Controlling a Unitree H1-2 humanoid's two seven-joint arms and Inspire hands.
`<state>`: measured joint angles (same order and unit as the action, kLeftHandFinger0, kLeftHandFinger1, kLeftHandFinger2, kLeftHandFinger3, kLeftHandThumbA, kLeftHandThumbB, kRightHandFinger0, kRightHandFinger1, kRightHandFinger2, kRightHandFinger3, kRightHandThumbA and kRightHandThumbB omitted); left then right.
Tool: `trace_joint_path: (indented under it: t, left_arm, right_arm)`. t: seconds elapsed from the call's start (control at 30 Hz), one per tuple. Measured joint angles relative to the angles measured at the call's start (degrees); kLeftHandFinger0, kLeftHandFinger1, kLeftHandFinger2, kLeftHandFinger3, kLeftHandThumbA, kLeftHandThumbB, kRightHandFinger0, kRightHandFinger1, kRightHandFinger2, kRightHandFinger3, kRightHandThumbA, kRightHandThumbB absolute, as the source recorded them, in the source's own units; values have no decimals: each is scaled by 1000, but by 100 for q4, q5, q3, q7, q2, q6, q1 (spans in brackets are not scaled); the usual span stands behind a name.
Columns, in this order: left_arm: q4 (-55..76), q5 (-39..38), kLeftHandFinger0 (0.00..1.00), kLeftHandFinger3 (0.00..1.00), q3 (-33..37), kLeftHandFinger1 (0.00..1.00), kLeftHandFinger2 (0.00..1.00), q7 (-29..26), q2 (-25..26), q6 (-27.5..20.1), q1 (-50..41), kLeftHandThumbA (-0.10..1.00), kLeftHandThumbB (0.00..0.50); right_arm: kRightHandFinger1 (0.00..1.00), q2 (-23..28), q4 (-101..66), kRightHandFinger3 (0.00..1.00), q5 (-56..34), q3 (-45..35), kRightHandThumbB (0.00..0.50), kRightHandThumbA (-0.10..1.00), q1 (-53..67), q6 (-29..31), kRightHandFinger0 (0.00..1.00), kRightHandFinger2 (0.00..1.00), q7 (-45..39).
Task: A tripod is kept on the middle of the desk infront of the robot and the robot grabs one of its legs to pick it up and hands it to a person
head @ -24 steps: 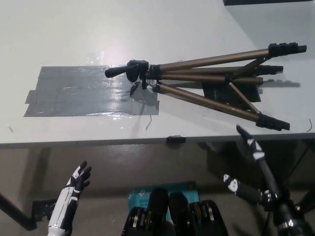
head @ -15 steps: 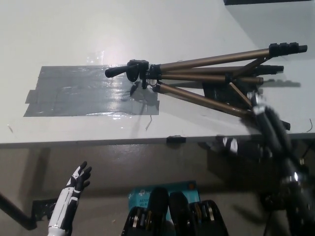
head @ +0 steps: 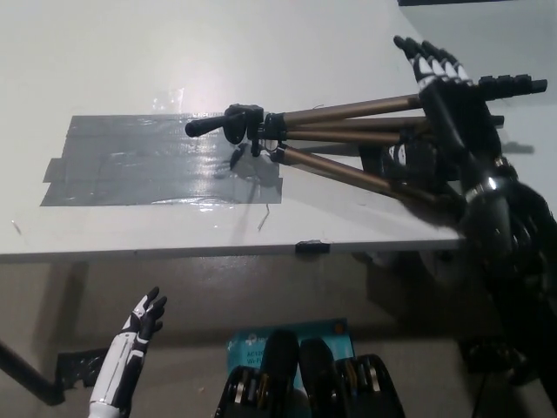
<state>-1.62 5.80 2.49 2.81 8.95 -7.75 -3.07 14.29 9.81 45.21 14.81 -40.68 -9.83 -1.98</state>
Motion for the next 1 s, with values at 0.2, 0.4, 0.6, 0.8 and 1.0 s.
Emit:
trace_joint_path:
  t: [0.2,0.4,0.6,0.8,1.0]
  left_arm:
    - [29,91,1000,1000,56,1000,1000,1,11,0,-3,1000,116]
    - [72,118,1000,1000,77,1000,1000,23,19,0,-2,1000,120]
    - [72,164,1000,1000,99,1000,1000,67,30,-2,30,1000,127]
    - [72,175,1000,1000,100,1000,1000,74,30,-2,42,1000,119]
    - [71,176,1000,1000,101,1000,1000,74,30,4,54,1000,120]
  right_arm:
    - [1000,3,695,1000,416,273,401,1000,-470,-342,1000,1000,2]
    - [1000,-80,1203,1000,567,420,394,1000,-570,-468,1000,1000,75]
    - [1000,-105,1728,1000,729,654,376,1000,-681,-563,1000,1000,145]
    - [1000,-154,2399,1000,821,840,306,1000,-930,-569,1000,1000,421]
    - [1000,-239,2930,998,845,932,218,845,-1037,-431,1000,1000,1068]
